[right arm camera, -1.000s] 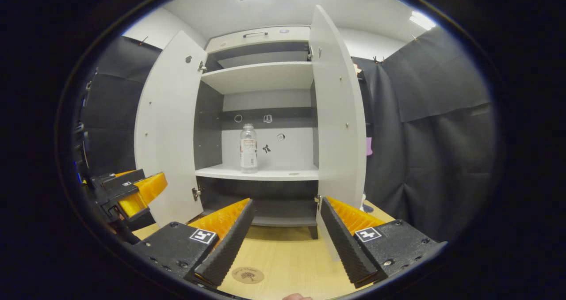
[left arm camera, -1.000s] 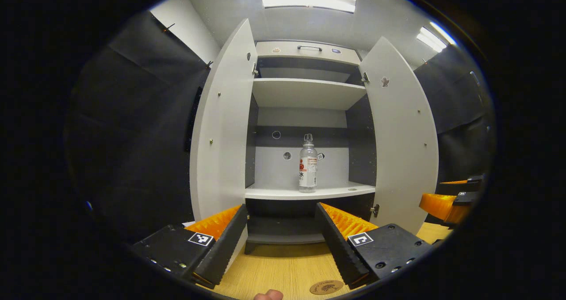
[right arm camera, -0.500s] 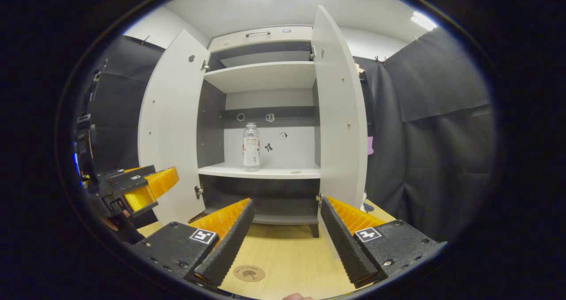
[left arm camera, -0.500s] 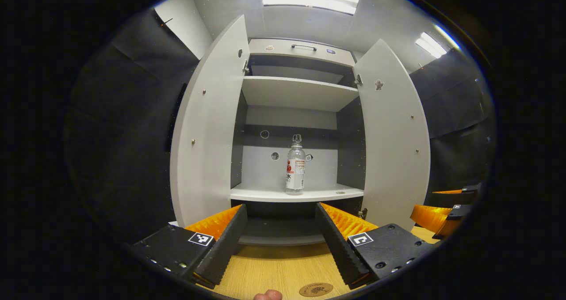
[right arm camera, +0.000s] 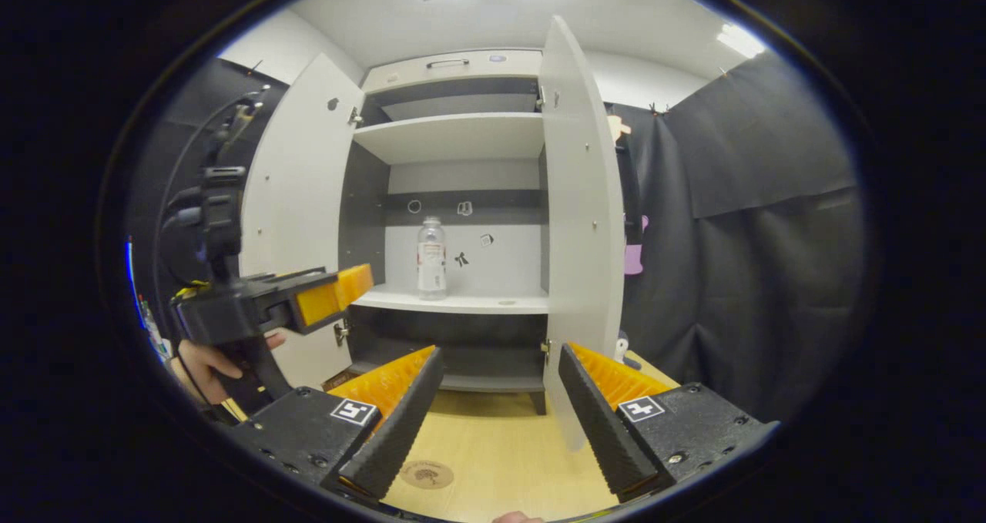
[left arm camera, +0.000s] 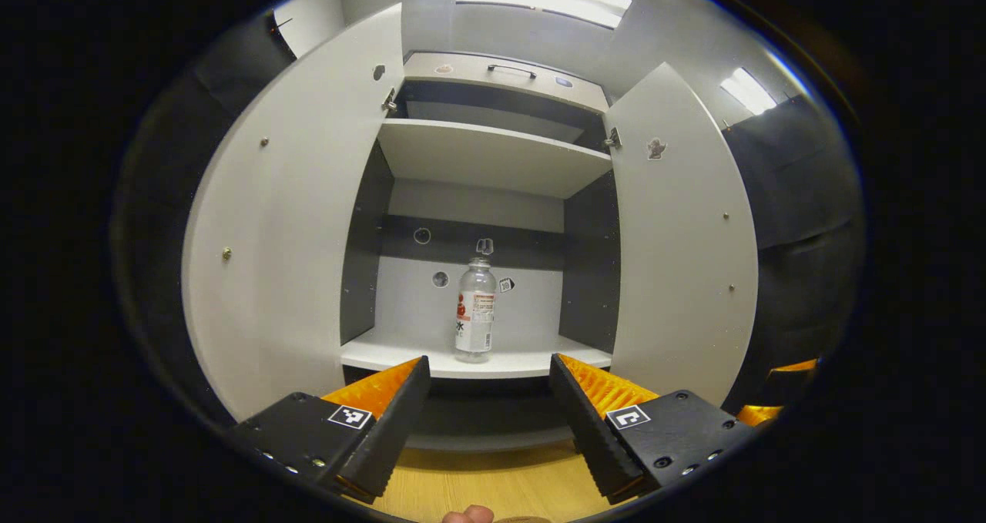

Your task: Grasp the bottle in the cabinet with the left hand and place it on the coaster, then close the right door with the right hand and the left door with the left hand.

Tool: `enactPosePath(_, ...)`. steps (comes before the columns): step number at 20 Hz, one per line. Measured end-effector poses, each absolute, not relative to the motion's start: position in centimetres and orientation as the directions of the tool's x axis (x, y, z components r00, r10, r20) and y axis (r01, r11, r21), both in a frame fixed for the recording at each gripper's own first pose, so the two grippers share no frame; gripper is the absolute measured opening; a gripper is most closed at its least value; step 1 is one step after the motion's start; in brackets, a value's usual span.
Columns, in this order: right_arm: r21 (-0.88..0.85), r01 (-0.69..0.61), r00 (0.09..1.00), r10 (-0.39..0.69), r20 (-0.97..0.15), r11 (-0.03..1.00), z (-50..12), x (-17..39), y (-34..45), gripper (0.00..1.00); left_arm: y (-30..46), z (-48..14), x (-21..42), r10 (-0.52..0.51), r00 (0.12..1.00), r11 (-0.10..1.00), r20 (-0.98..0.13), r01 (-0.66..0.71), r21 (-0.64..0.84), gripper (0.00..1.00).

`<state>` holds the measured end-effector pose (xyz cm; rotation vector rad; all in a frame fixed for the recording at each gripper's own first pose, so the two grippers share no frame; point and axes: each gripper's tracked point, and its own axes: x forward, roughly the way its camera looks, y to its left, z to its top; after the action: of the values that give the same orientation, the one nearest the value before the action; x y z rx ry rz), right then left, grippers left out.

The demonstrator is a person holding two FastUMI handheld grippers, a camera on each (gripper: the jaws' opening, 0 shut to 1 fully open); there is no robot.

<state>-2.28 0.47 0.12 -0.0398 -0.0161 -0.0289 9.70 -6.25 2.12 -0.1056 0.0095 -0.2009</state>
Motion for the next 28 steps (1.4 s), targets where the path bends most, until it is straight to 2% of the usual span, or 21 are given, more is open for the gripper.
enactPosePath(5, -0.035, 0.068, 0.998, -0.068, 0.004, 0.997, -0.5, -2.8, -0.7, 0.99, -7.4, 3.3, 15.7, -0.204, 0.979, 0.975, 0.015, 0.204, -0.086, 0.95)
enactPosePath(6, -0.034, 0.074, 0.997, -0.074, -0.001, 0.997, -0.7, -2.7, -1.0, 0.99, -7.4, 3.3, 16.8, -0.193, 0.981, 0.979, 0.009, 0.194, -0.063, 0.99)
enactPosePath(7, -0.03, 0.075, 0.997, -0.075, -0.007, 0.997, -0.9, -2.7, -1.1, 0.99, -7.4, 3.8, 18.2, -0.181, 0.983, 0.983, 0.018, 0.182, -0.039, 0.95)
enactPosePath(11, -0.017, 0.094, 0.995, -0.094, -0.034, 0.995, -1.5, -2.5, -1.6, 0.99, -8.0, 3.9, 23.5, -0.178, 0.984, 0.982, 0.023, 0.18, -0.06, 0.94)
enactPosePath(17, 0.003, 0.13, 0.99, -0.129, -0.049, 0.992, -1.8, -2.1, -3.4, 0.99, -7.5, 0.1, 30.6, -0.129, 0.99, 0.992, -0.049, 0.128, -0.016, 0.94)
enactPosePath(28, 0.01, 0.162, 0.983, -0.161, -0.087, 0.987, -2.7, -0.6, -5.1, 0.99, -7.8, -0.2, 35.5, -0.134, 0.989, 0.987, -0.066, 0.139, 0.086, 0.96)
